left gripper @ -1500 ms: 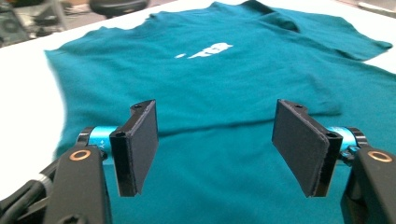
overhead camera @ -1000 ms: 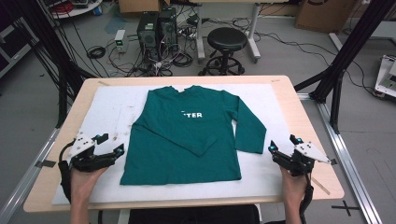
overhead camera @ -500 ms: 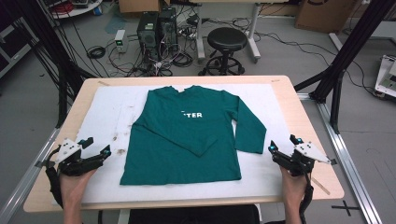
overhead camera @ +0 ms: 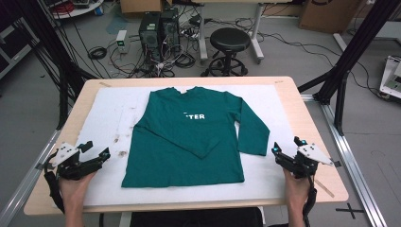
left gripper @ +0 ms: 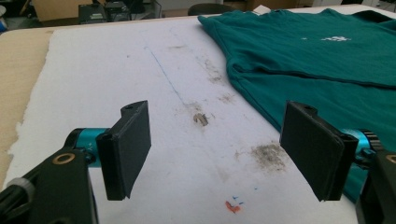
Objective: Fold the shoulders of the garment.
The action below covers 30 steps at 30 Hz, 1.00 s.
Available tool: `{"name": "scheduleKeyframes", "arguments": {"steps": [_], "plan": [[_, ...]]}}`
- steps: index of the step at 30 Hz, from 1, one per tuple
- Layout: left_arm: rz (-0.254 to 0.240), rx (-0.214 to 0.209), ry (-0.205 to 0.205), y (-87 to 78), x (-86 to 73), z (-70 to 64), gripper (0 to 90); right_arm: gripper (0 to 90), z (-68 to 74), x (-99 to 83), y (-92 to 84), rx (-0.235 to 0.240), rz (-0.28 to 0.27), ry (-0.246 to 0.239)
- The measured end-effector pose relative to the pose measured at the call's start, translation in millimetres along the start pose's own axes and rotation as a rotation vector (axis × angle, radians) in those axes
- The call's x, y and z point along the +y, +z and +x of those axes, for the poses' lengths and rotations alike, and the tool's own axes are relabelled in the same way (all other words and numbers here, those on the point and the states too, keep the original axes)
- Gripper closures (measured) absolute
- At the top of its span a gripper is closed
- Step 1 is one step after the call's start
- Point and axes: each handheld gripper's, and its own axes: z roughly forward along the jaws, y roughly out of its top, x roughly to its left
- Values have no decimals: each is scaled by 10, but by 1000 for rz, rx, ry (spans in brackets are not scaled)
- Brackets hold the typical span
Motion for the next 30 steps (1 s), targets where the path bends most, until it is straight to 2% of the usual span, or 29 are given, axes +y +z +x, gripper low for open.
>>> {"name": "scheduleKeyframes", "arguments": {"steps": [3, 6, 9, 11, 14, 16, 19, 25, 28, 30], "plan": [[-7, 3, 17, -7, -4, -16, 252, 216, -28, 2, 0, 3, 1, 32], [-8, 6, 13, -6, -5, -14, 253, 215, -49, 13, 19, 13, 17, 45], [-7, 7, 1, -6, -5, -5, 253, 216, -54, 34, 42, 55, 43, 59], [-9, 11, -1, -8, -5, -3, 253, 215, -66, 65, 49, 65, 64, 68], [-4, 10, -4, -3, -4, -1, 253, 229, -80, 154, 51, 131, 80, 78], [-4, 9, -8, -2, -3, 2, 253, 270, -63, 238, 47, 191, 94, 54], [-6, 8, -9, -4, -4, 4, 254, 290, -2, 364, 62, 261, 118, -10], [-8, 6, -7, -5, -6, 1, 257, 405, 90, 490, 157, 359, 175, -87], [-7, 6, -8, -5, -5, 1, 259, 473, 147, 505, 239, 414, 236, -145], [-7, 7, -6, -4, -6, -1, 259, 491, 167, 493, 289, 441, 268, -163]]}}
